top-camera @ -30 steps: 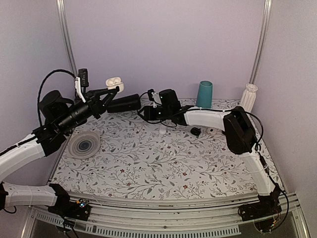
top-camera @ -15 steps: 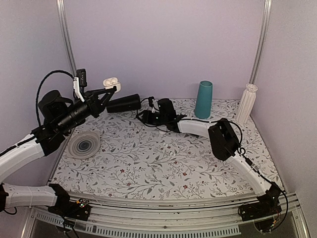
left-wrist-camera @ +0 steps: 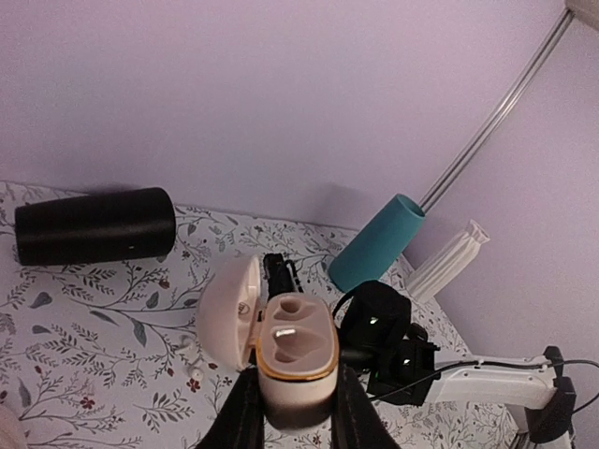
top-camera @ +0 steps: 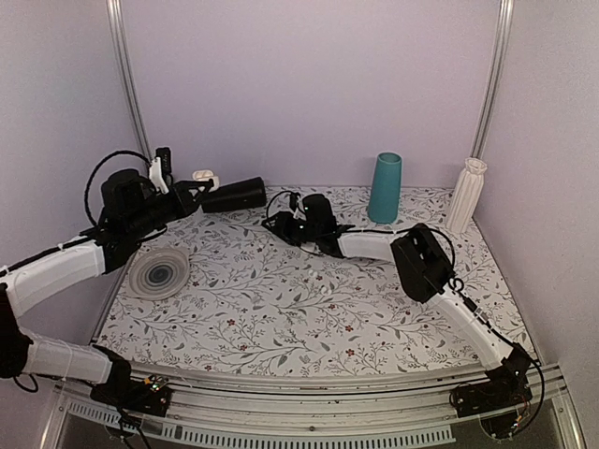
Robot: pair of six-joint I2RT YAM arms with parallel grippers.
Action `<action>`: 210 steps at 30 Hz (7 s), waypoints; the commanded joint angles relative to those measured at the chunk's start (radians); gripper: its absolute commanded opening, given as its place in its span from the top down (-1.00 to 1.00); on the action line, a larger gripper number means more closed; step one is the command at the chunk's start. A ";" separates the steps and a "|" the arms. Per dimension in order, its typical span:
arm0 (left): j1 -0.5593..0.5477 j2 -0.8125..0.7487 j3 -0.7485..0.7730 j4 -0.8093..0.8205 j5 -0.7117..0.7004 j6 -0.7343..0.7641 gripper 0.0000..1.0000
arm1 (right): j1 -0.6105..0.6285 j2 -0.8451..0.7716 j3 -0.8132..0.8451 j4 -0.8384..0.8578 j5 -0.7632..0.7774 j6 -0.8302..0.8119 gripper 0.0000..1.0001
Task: Insert the wireless bluetooth earbuds into the charging case
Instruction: Move the earbuds to the center of the board, then open the charging case, then move the left earbud to the center of the board.
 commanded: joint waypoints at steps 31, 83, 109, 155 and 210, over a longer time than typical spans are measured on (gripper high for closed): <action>0.126 1.217 0.622 0.347 0.438 -0.315 1.00 | -0.126 -1.002 -0.955 0.159 -0.115 -0.252 0.07; -0.069 1.142 0.314 0.361 0.527 -0.525 1.00 | -0.170 -1.184 -1.188 0.181 -0.144 -0.283 0.07; -0.222 0.748 -0.027 0.701 0.450 -0.395 1.00 | -0.124 -1.270 -1.281 0.010 -0.151 -0.428 0.05; -0.316 0.243 0.018 0.403 0.662 0.292 1.00 | 0.051 -1.190 -1.130 0.135 -0.318 -0.580 -0.51; -0.193 0.055 -0.092 0.294 0.233 0.386 1.00 | 0.064 -1.149 -1.204 -0.275 -0.044 -0.500 -0.05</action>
